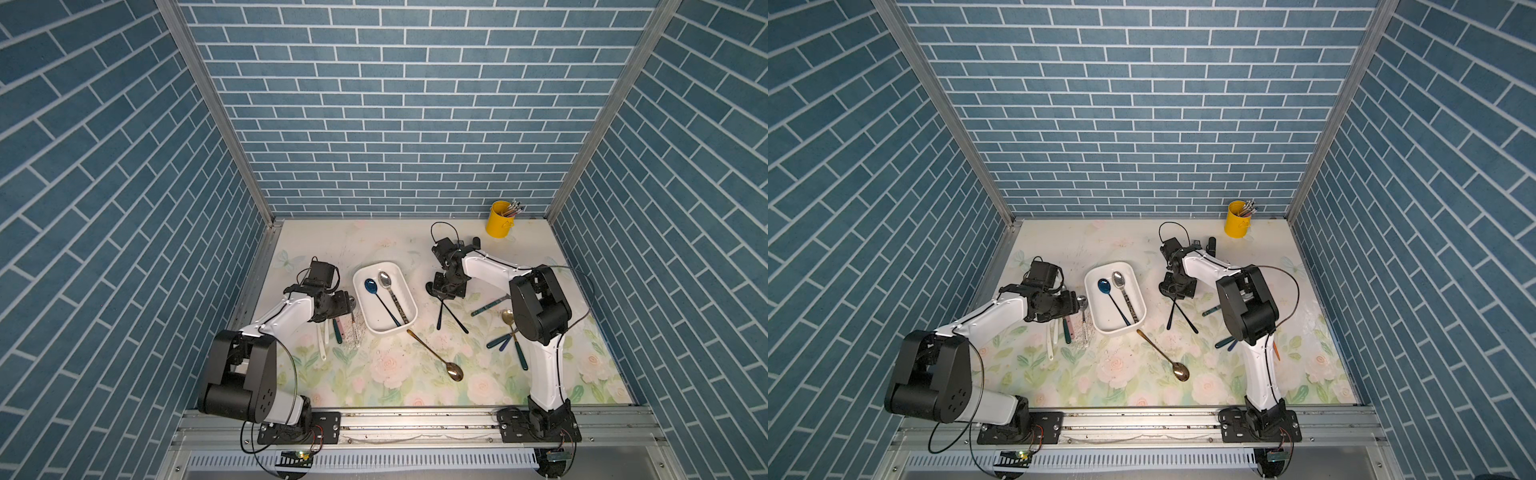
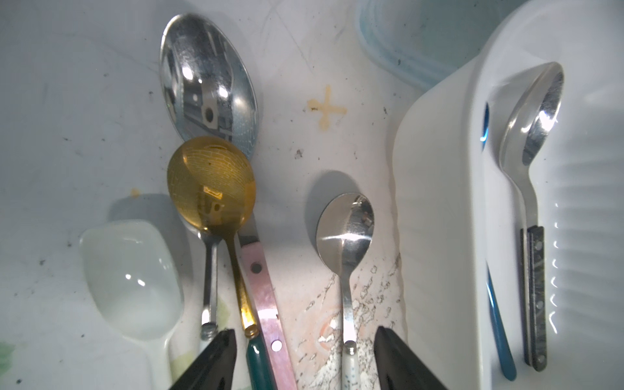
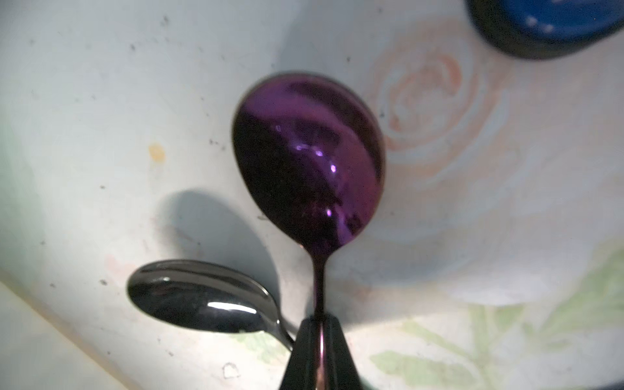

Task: Put the spoon into the storage box
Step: Pick up the spoon from the center of the board, then place the spoon in the storage box.

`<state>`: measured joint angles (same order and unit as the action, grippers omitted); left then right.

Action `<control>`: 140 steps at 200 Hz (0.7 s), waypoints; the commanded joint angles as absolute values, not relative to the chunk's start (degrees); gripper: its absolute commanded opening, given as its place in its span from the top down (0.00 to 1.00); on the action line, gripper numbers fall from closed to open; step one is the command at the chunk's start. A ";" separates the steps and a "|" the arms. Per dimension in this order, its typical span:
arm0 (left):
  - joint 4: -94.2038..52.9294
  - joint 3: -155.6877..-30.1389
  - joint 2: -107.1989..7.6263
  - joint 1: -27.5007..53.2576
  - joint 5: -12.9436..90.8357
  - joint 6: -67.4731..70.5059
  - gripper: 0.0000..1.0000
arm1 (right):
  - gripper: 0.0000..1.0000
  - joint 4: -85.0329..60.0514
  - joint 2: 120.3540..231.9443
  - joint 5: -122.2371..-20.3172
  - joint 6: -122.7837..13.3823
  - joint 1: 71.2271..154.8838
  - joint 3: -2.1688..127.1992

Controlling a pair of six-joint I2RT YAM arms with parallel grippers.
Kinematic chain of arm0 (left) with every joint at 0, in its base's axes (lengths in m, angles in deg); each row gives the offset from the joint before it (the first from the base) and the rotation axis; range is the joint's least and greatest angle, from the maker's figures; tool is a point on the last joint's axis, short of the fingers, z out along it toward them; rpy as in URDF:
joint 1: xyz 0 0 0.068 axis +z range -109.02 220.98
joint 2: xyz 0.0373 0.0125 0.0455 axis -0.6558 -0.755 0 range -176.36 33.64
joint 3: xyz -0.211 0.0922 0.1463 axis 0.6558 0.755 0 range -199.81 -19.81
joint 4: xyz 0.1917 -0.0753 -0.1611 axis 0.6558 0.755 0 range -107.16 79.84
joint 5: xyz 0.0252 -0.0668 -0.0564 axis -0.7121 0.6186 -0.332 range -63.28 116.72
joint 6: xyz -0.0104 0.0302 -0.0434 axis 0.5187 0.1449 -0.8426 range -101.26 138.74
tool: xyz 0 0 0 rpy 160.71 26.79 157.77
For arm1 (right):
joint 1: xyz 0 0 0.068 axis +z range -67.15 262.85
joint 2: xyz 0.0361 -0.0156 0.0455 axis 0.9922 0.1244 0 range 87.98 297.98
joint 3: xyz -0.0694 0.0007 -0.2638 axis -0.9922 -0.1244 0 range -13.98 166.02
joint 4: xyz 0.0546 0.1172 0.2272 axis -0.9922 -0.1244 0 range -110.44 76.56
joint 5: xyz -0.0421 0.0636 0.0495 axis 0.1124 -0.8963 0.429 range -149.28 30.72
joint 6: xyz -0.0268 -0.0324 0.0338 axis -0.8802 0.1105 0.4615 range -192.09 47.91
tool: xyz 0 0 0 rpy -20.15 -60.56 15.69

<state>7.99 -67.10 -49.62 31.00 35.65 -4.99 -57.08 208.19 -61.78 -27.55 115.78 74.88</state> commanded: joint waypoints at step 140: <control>8.77 -68.50 -51.99 30.52 37.35 -4.38 0.30 | 0.94 -74.20 216.53 -61.05 -41.39 126.34 115.98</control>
